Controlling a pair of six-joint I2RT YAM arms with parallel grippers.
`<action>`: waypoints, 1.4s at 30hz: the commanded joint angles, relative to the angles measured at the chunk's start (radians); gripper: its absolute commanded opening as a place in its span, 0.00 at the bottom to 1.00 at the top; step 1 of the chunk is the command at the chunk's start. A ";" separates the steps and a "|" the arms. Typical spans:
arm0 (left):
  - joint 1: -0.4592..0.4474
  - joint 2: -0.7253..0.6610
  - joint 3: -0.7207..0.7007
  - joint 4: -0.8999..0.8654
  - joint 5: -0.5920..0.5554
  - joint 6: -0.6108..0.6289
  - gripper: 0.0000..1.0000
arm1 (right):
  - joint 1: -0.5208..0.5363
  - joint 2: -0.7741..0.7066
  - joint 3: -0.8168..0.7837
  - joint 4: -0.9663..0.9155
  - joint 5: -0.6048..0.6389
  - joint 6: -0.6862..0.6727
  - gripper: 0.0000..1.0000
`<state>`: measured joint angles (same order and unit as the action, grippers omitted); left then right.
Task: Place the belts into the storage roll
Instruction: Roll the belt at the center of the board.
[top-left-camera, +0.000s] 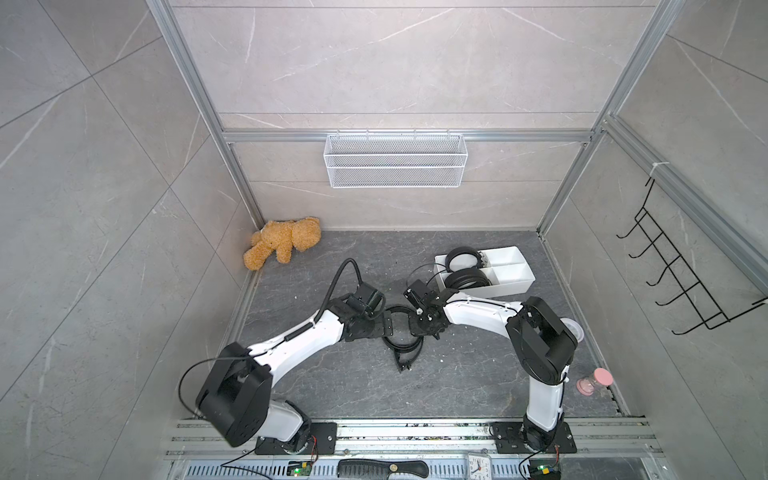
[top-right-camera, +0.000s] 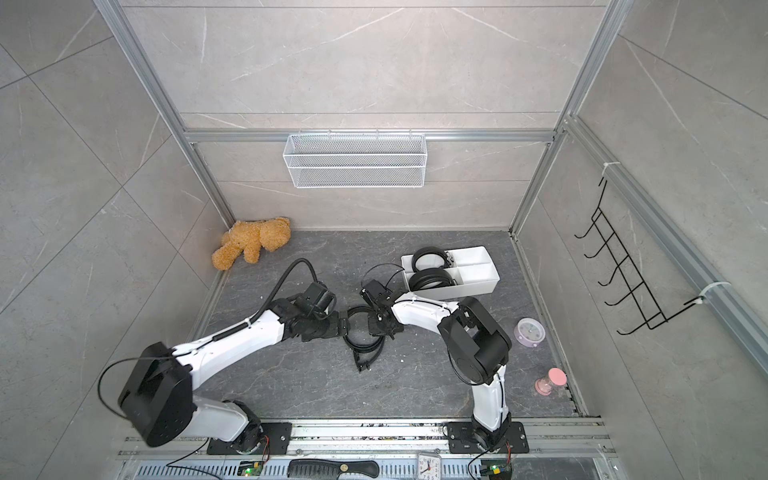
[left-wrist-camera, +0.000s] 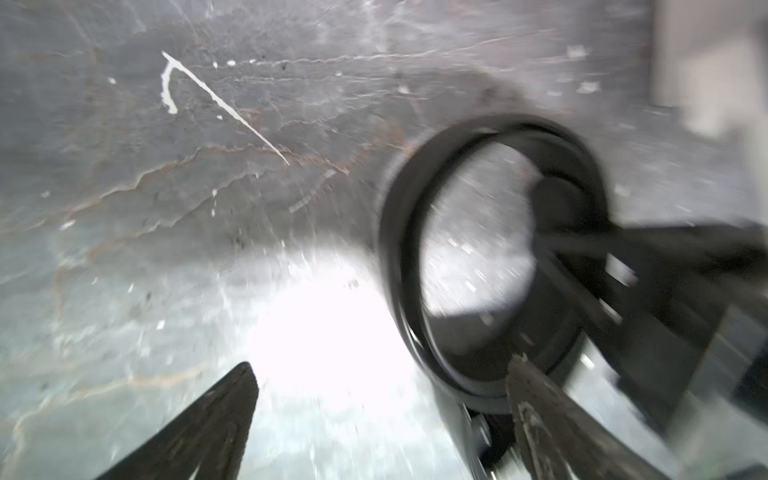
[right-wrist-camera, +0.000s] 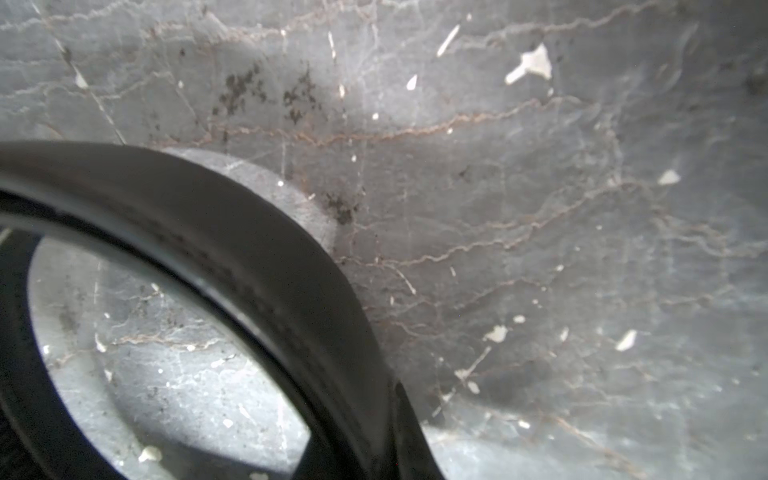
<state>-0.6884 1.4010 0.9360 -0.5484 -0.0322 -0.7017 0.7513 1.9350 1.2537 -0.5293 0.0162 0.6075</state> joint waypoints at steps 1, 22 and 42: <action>-0.043 -0.090 -0.044 -0.068 -0.013 -0.052 0.94 | 0.008 0.033 -0.054 -0.054 -0.061 0.039 0.16; -0.235 0.158 -0.029 0.023 0.056 -0.227 0.73 | 0.014 0.023 -0.058 -0.064 -0.049 0.049 0.17; -0.220 0.179 -0.057 -0.043 0.036 -0.347 0.00 | 0.027 0.031 -0.027 -0.149 -0.024 -0.004 0.26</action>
<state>-0.9188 1.6386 0.9039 -0.4778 0.0452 -1.0622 0.7658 1.9274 1.2476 -0.5423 -0.0044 0.6285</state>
